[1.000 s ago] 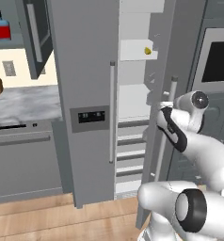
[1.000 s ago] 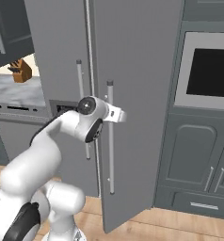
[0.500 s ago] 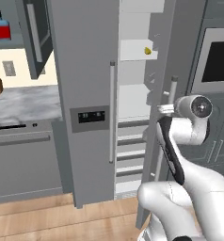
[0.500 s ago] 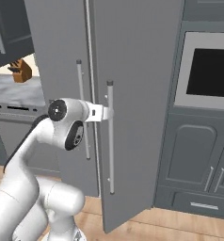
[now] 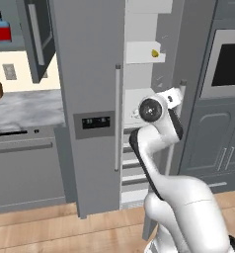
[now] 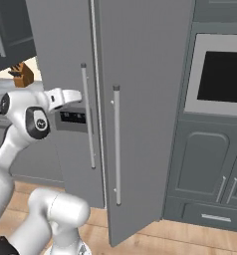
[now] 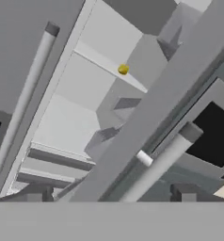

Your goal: There is a bowl on the dining counter. Grab a lemon wedge from the fridge and place it in the bowl. Then get the liquor bottle and glass cup from the cabinet and place them next to the bowl.

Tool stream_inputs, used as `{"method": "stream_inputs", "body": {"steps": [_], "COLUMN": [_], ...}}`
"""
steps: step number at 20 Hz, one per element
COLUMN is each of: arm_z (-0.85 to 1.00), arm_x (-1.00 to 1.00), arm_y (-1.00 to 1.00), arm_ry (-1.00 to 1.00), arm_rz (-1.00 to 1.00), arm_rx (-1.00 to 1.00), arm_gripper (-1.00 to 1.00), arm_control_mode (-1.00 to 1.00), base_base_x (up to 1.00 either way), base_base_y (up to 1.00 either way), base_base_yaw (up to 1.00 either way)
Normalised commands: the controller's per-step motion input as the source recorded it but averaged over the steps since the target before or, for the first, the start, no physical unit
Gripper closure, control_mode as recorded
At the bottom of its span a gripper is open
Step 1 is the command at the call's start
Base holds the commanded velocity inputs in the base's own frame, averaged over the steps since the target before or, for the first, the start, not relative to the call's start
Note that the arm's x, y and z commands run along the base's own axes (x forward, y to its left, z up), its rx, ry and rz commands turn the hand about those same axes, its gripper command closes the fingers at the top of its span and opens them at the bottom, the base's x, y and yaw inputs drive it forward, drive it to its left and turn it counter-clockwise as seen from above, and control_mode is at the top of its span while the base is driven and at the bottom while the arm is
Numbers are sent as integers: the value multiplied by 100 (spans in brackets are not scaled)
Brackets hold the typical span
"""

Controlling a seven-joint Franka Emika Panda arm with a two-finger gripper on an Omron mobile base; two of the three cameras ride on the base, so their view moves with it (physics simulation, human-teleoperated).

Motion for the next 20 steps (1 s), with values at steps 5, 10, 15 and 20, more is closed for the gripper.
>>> {"method": "stream_inputs", "body": {"steps": [5,10,15,20], "arm_z": [10,0,2,0], "arm_x": [61,78,38,17], "arm_y": [33,8,-18,-61], "arm_ry": [10,21,9,19], "arm_rz": [0,2,0,0], "arm_rx": [-26,-20,-10,-7], "arm_gripper": [-100,-100,-100,-100], "arm_control_mode": [-100,-100,-100,-100], "base_base_x": [0,0,0,0], "base_base_y": [0,0,0,0], "base_base_yaw": [0,0,0,0]}}
